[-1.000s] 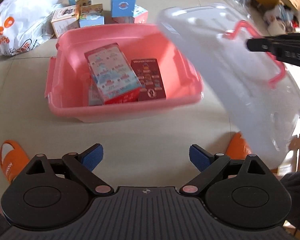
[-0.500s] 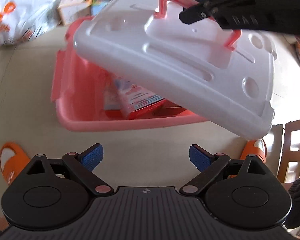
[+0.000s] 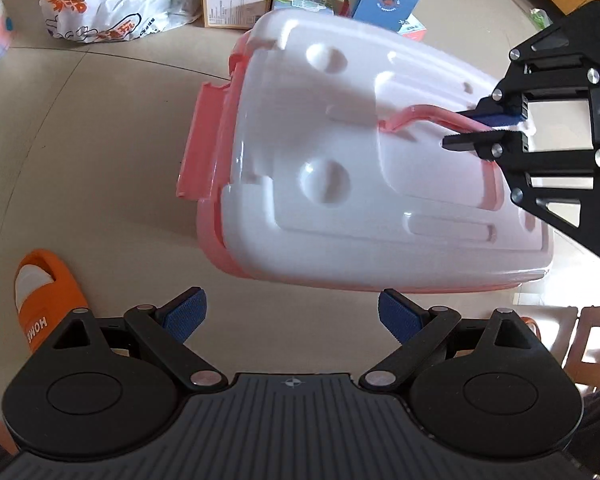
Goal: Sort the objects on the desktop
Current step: 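Carry the white lid over the pink bin and lower it onto the rim, then open the right gripper to release the lid handle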
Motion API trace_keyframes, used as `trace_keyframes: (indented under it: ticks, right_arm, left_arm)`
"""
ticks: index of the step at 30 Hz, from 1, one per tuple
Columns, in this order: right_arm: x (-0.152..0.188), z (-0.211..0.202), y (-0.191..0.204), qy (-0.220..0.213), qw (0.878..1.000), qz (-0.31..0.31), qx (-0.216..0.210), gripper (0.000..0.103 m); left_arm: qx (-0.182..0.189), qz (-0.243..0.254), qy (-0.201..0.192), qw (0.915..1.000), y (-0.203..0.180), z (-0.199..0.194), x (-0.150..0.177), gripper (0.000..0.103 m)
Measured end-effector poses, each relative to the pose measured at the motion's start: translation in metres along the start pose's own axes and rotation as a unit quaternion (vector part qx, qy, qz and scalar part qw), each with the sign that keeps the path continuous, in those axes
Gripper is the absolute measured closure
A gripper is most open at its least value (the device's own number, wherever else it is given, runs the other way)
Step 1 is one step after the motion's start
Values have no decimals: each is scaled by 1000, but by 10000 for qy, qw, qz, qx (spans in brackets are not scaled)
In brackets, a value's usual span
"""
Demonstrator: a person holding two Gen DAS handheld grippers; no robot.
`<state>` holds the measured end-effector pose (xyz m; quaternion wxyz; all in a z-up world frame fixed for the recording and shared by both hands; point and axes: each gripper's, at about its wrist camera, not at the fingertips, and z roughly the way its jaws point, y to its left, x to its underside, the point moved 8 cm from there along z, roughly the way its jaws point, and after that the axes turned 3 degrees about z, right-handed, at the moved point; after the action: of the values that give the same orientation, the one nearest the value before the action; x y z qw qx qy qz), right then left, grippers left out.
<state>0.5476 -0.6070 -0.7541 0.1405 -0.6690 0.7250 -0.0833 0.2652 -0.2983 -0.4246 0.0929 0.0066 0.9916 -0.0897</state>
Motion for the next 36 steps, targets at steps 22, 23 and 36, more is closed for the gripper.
trace_keyframes:
  ticks: [22, 23, 36]
  right_arm:
    - [1, 10, 11, 97, 9989, -122, -438, 96]
    - [1, 11, 11, 89, 9991, -71, -406, 96]
    - [4, -13, 5, -161, 9953, 881, -358, 83]
  left_arm:
    - [-96, 532, 563, 9969, -90, 160, -25, 7]
    - [-117, 551, 576, 9967, -93, 168, -24, 7]
    - [-174, 549, 400, 9975, -72, 141, -32, 7]
